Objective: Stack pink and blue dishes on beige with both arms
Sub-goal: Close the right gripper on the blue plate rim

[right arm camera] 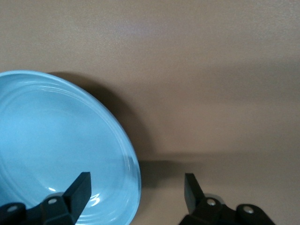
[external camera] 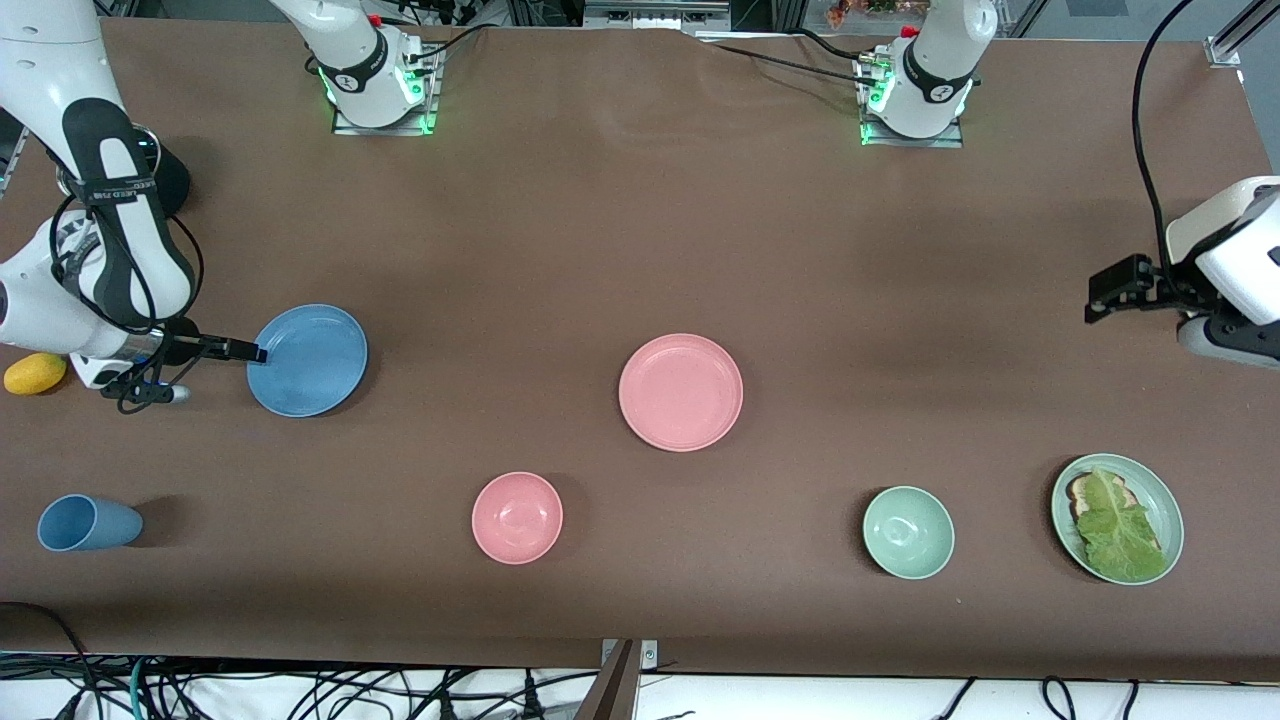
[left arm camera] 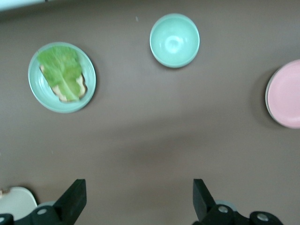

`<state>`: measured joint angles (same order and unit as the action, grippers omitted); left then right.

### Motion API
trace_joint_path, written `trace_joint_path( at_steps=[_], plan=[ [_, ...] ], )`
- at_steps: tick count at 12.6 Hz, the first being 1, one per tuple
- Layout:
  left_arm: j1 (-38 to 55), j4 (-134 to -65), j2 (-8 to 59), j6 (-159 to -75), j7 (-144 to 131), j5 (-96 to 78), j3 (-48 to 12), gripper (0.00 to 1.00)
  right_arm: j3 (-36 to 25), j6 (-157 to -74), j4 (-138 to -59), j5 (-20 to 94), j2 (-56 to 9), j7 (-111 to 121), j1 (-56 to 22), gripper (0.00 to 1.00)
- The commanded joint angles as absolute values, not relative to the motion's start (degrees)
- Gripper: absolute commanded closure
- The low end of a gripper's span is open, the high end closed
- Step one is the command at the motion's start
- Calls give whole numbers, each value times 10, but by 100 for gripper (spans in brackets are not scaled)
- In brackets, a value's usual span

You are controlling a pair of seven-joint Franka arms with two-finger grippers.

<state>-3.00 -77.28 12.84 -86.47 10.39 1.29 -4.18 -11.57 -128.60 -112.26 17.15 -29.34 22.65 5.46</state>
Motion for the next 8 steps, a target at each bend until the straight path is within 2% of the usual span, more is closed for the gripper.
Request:
trace_joint_path(
  at_steps=[1, 3, 4, 5, 7, 8],
  plan=[
    [-25, -795, 101, -829, 108, 17, -40, 0, -109, -1285, -1110, 186, -309, 243, 69, 50],
    [-15, -836, 70, -825, 108, 18, -40, 0, -108, -1281, -1110, 188, -317, 243, 69, 62],
    [-11, -832, 69, -825, 117, 18, -40, 0, -108, -1281, -1110, 191, -318, 243, 69, 73],
    [1, -828, 69, -826, 115, 18, -38, 0, -108, -1281, -1110, 194, -319, 243, 70, 79],
    [6, -824, 59, -826, 106, 17, -30, 0, -107, -1279, -1110, 195, -321, 243, 69, 100],
    [8, -828, 53, -825, 101, 17, -24, 0, -107, -1278, -1110, 195, -321, 243, 68, 100]
  ],
)
